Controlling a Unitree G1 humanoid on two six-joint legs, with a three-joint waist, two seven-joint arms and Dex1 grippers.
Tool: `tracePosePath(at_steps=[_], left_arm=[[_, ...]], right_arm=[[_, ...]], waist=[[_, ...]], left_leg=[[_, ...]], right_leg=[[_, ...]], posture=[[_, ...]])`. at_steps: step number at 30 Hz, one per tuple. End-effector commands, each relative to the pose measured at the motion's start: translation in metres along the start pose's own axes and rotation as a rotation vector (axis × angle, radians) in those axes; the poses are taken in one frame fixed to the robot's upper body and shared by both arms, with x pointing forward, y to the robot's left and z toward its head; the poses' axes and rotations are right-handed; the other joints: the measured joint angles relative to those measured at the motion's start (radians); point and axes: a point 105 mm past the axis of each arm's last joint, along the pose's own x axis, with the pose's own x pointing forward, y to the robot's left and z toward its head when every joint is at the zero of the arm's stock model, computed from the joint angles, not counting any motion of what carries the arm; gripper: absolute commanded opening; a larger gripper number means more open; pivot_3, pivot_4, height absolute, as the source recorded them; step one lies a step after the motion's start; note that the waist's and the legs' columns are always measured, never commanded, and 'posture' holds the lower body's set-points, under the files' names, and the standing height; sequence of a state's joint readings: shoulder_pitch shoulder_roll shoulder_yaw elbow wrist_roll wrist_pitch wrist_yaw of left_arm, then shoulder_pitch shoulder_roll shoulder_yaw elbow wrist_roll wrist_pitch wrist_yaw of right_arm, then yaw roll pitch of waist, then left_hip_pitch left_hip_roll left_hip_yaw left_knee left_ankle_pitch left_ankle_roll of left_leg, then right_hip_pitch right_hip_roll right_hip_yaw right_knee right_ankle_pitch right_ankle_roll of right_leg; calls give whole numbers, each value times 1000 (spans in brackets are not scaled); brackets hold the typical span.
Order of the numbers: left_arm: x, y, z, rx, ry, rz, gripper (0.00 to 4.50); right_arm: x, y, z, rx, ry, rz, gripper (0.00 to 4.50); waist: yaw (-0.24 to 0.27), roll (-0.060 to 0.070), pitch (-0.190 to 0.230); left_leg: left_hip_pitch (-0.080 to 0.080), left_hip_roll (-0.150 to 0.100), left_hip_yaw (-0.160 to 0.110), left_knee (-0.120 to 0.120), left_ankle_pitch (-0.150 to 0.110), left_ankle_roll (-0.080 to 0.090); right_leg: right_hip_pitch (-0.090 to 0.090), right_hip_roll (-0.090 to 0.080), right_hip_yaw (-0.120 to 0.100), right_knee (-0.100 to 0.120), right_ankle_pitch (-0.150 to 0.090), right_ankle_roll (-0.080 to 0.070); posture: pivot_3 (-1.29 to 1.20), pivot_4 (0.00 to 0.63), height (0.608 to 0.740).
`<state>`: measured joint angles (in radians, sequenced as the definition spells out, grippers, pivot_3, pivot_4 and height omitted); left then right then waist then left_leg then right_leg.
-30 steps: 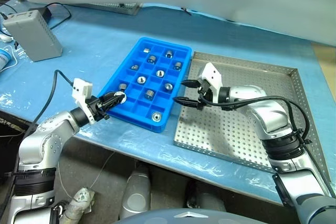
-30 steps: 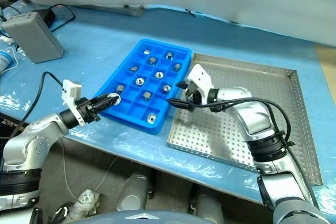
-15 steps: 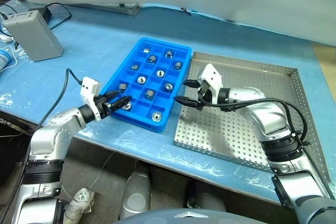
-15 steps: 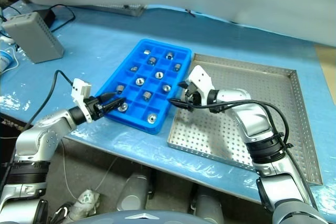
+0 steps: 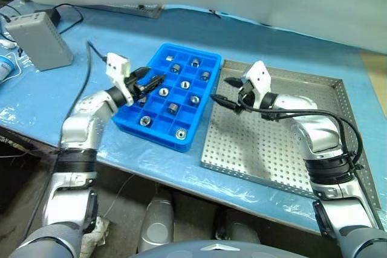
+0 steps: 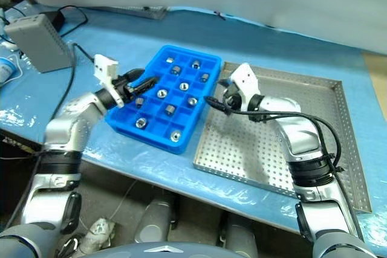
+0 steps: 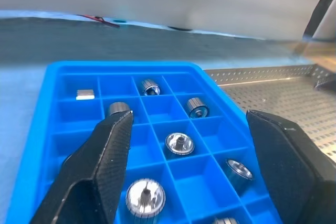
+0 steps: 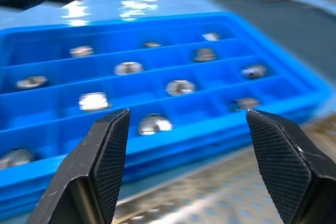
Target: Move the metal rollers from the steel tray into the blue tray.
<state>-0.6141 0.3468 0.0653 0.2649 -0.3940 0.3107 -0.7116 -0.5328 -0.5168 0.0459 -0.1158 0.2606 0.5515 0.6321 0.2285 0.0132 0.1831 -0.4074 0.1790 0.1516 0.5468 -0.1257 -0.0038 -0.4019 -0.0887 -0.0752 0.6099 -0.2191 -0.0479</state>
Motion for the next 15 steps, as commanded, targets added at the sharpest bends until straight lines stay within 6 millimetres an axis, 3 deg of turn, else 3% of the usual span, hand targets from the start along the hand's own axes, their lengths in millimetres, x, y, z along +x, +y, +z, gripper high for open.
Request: tracePosePath(at_steps=[1, 7, 15], left_arm=[[21, -6, -3, 56, -22, -30, 3637], [51, -12, -2, 2, -62, -41, 3637], [65, -36, 1, -4, -91, -170, 3637]], right_arm=[[-14, -27, 6, -25, -38, -183, 3668], [-40, -37, -13, -3, -6, -368, 3668], [-59, -44, -13, -7, 3, -465, 3668]], waist=[[-1, 0, 0], [-23, 0, 0], [-77, 0, 0]], left_leg=[[-1, 0, 0, 0, 0, 0], [-6, -1, 0, 1, 0, 1], [-4, 0, 0, 2, -1, 2]], right_leg=[[-1, 0, 0, 0, 0, 0], [-4, 0, -1, 0, 0, 0], [-3, 0, -1, -1, 0, 0]], posture=[[200, 150, 740], [108, 150, 740], [61, 150, 740]])
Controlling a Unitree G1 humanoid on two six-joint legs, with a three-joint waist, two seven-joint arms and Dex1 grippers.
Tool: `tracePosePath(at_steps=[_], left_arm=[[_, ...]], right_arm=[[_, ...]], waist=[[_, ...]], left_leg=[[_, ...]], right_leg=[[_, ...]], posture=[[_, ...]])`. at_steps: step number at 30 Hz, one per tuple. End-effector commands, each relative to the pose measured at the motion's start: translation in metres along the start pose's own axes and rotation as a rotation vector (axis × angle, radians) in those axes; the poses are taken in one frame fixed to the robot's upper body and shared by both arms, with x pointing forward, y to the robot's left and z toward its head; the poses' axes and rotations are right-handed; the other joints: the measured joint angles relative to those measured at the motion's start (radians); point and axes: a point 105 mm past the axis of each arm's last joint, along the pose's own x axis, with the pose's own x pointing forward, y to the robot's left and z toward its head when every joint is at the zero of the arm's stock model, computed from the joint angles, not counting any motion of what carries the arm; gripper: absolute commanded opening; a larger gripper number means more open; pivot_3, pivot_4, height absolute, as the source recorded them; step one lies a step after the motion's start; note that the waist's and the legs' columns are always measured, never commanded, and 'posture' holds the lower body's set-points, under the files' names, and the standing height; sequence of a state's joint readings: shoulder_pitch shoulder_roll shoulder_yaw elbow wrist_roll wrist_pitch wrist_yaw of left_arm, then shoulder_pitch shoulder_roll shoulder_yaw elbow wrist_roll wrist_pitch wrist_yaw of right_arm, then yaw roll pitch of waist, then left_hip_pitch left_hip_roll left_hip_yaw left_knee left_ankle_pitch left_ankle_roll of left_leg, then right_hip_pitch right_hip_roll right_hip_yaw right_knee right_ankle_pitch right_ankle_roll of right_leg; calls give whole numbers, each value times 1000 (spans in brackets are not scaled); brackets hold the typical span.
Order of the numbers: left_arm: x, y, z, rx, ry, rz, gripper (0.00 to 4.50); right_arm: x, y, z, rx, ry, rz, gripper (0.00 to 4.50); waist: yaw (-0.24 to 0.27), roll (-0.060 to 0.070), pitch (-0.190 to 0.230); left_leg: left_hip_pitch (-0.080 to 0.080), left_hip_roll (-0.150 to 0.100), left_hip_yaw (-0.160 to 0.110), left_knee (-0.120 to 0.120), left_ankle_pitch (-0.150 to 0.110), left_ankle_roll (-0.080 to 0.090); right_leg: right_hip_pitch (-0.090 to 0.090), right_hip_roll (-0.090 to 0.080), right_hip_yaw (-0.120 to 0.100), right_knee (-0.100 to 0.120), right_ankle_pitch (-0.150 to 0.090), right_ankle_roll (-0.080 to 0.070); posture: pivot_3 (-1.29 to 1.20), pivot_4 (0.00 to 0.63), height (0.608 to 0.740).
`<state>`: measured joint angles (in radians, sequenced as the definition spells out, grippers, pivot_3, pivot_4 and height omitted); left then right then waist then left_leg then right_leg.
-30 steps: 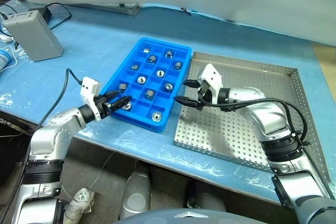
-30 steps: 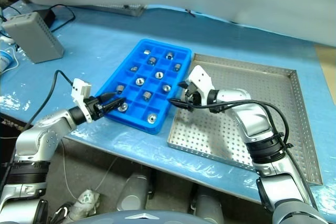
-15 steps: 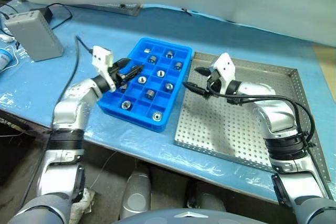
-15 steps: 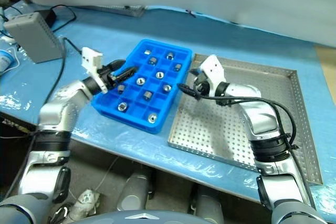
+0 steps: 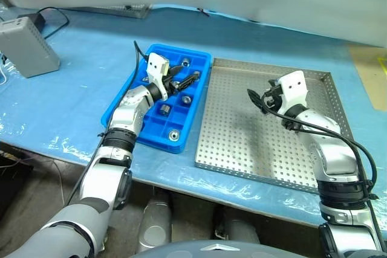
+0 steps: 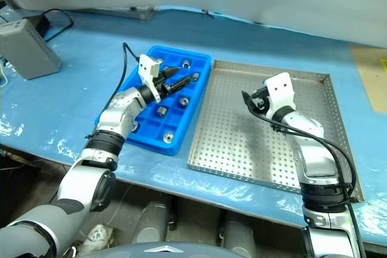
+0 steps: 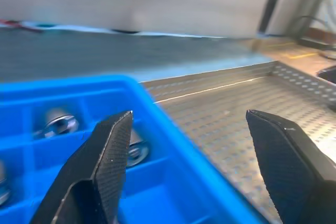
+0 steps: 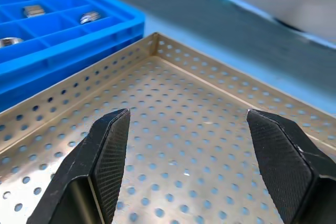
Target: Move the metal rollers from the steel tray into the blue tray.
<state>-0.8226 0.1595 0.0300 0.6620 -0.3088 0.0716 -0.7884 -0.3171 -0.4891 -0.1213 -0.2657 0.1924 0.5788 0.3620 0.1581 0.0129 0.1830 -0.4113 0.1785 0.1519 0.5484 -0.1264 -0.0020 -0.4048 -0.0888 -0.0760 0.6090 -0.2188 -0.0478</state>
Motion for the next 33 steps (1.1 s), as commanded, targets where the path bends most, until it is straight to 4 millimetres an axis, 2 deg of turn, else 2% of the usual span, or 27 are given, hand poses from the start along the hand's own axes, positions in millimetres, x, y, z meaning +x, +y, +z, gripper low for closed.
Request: tracePosePath(at_steps=[1, 5, 10, 14, 19, 24, 33], left_arm=[[6, -6, 11, 34, -40, -40, 3637], [10, -18, 9, 26, -54, -76, 3637], [12, -22, 10, 40, -64, -77, 3637], [12, -21, 19, 52, -86, -82, 3637], [8, -13, 34, 70, -126, -64, 3637], [8, -13, 30, 58, -112, -95, 3637], [12, -16, 34, 64, -111, -132, 3637]], right_arm=[[-4, -10, 19, -38, -57, -51, 3668], [-4, -15, 21, -50, -57, -81, 3668], [-4, -22, 23, -58, -57, -107, 3668], [-4, -30, 24, -63, -56, -122, 3668], [-8, -30, 29, -63, -65, -122, 3668], [-15, -33, 27, -58, -58, -150, 3668], [-23, -32, 18, -34, -29, -176, 3668]], waist=[[-9, 0, 0], [-10, 0, 0], [-10, 0, 0], [-10, 0, 0], [-13, 0, 0], [-16, 0, 0], [-35, 0, 0]], left_leg=[[0, 0, 0, 0, 0, 0], [0, 0, 0, 0, -2, 4], [0, 0, 0, 2, -3, 6], [0, 0, 0, 3, -3, 6], [0, 0, 0, 3, -4, 7], [0, 0, 1, 4, -4, 8], [0, 0, 1, 5, -5, 9]], right_leg=[[0, 0, 0, 0, 0, 0], [0, 0, 0, 0, 0, 0], [0, 0, 0, 0, 0, -1], [1, 0, 0, 0, 0, -1], [2, 0, 0, 0, 0, -1], [2, 0, 0, 0, 0, -1], [3, -1, 0, 0, 0, 0]], posture=[[61, 150, 740], [61, 150, 740], [64, 150, 740], [57, 150, 740], [27, 150, 740], [-19, 150, 740], [-48, 150, 740]])
